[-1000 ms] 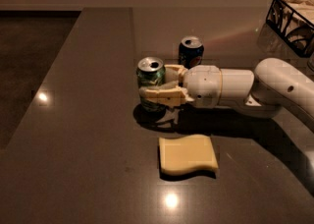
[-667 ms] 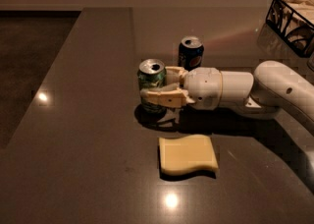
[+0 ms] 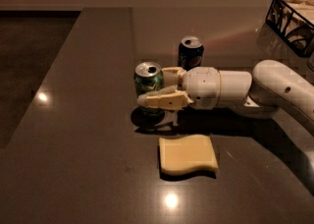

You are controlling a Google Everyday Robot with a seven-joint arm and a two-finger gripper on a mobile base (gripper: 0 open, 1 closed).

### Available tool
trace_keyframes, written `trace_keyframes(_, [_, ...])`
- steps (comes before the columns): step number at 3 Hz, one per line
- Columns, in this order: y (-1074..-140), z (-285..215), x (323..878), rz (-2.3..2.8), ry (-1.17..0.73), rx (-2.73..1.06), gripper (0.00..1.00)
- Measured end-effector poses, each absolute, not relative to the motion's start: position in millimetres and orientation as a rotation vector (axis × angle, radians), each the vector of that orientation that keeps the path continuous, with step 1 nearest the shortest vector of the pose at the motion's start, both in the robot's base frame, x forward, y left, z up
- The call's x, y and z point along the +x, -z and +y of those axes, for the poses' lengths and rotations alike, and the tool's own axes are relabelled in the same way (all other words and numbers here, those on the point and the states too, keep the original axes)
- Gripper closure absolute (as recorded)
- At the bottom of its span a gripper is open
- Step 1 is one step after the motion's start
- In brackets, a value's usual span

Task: Place green can upright

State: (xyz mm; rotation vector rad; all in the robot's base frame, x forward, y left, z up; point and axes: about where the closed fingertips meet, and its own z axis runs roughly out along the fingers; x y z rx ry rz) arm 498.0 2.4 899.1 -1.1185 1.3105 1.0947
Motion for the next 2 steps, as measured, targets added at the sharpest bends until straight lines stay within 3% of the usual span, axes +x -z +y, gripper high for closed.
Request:
trace_keyframes(1, [-899.7,4.5,497.2,1.308,-1.097,-1.122,0.00])
trace_keyframes(2, [-899.7,4.6,497.2,1.308,-1.097,-1.122,0.00])
